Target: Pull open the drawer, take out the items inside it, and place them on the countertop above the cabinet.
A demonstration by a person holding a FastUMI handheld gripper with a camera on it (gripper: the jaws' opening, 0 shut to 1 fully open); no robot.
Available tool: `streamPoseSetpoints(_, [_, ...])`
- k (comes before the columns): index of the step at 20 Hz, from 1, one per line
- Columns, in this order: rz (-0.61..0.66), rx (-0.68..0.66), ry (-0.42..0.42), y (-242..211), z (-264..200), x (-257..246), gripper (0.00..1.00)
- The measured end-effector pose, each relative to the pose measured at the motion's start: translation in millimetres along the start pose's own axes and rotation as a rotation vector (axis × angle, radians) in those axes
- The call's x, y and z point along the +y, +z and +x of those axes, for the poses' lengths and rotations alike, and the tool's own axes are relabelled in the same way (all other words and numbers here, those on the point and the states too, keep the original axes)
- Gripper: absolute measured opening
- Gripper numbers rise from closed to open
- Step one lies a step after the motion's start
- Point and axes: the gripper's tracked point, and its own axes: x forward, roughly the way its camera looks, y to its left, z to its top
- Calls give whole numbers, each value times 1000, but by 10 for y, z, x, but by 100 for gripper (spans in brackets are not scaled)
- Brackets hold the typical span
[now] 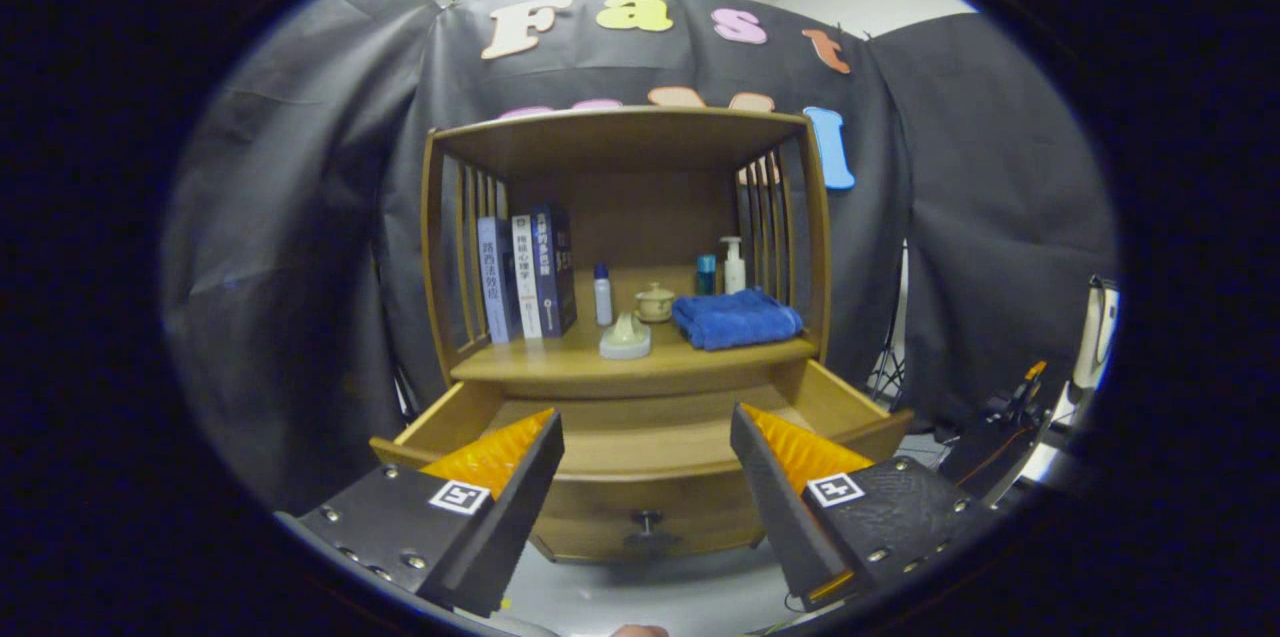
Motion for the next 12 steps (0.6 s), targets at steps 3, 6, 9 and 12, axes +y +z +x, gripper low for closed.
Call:
streamPoseSetpoints(3, [24, 21, 11, -323, -73, 22, 100])
streamPoseSetpoints(6, [32, 35, -6, -596, -65, -13, 99])
streamPoseSetpoints(9, [37, 78, -7, -913, 68, -16, 100])
streamPoseSetpoints(12, [13, 68, -11, -1037, 268, -45, 100])
